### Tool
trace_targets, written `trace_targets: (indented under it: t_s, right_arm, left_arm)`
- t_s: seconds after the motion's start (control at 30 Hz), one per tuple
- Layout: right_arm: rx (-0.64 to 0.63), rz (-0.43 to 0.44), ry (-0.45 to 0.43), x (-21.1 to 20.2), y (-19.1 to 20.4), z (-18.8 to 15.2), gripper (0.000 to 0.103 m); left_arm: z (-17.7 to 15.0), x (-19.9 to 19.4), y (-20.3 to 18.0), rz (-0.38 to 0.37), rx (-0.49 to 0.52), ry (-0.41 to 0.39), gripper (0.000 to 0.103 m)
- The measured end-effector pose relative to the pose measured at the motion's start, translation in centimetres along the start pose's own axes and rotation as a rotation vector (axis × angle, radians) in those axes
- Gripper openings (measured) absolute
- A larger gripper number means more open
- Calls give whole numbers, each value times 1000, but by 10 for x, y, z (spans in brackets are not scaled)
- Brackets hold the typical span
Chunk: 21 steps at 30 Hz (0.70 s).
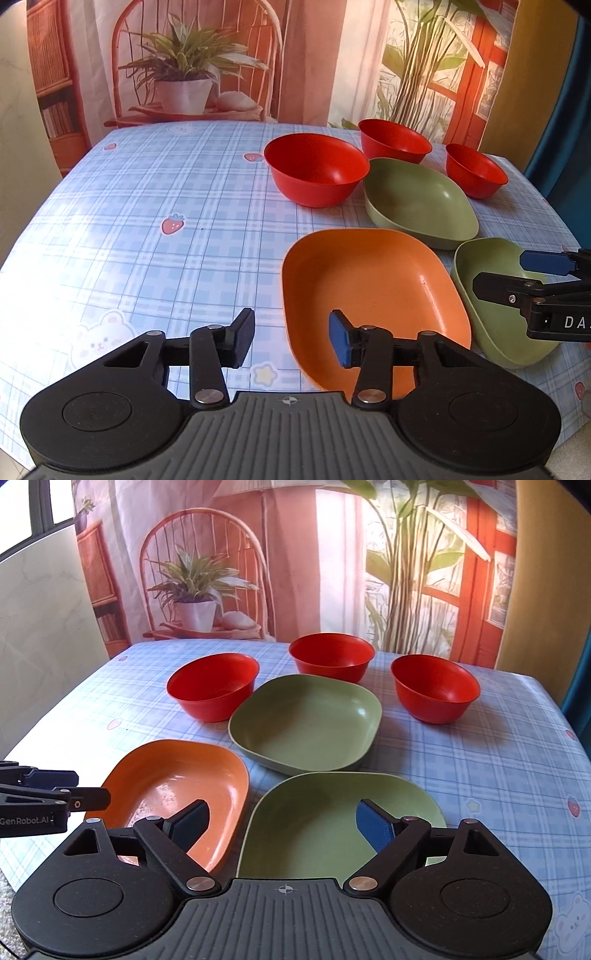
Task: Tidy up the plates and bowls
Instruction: 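Grasp the orange plate rim with the left tool while the right tool grasps the green plate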
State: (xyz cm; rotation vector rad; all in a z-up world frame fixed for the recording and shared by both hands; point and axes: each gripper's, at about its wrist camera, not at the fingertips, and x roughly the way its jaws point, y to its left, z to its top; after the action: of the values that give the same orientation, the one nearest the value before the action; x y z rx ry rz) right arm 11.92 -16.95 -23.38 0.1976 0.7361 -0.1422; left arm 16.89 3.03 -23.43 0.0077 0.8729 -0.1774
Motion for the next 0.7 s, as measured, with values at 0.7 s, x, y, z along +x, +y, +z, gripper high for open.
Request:
trace_targets:
  t_s: [0.7]
  right_arm:
    - [-93, 7, 43, 22, 26, 5, 51]
  left_arm:
    - [-17, 17, 28, -39, -95, 45, 32]
